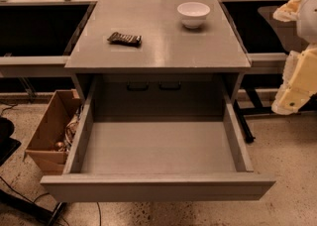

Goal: Place rxbar chocolate into top drawer

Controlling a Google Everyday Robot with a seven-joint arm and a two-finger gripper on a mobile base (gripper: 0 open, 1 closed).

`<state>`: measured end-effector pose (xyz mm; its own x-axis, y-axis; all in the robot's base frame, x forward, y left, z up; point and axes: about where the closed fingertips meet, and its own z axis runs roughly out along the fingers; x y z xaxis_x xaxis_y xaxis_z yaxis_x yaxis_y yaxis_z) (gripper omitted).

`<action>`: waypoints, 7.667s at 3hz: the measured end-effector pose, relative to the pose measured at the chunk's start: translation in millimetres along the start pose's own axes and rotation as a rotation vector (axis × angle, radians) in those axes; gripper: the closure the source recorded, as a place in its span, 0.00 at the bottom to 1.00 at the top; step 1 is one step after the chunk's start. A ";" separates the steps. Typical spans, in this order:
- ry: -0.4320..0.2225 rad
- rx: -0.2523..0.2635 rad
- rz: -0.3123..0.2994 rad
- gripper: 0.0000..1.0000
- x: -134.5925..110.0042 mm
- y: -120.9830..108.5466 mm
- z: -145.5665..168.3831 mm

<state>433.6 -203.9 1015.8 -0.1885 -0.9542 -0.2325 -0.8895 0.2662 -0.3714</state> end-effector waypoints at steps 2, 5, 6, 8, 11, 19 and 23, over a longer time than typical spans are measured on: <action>-0.087 0.022 0.008 0.00 -5.1 -20.5 20.4; -0.564 0.049 0.266 0.00 -131.6 -199.9 152.0; -0.562 0.049 0.266 0.00 -131.0 -199.3 151.9; -0.650 0.017 0.283 0.00 -177.9 -234.1 210.9; -0.625 -0.108 0.397 0.00 -273.2 -246.9 346.4; -0.612 -0.251 0.422 1.00 -332.5 -214.9 377.7; -0.563 -0.051 0.312 1.00 -244.6 -155.6 168.3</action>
Offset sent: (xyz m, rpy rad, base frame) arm 0.1052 0.0045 -0.0367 0.2940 -0.1509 0.0765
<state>688.2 11.1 979.2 -0.2065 -0.6111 -0.7641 -0.8494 0.4996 -0.1700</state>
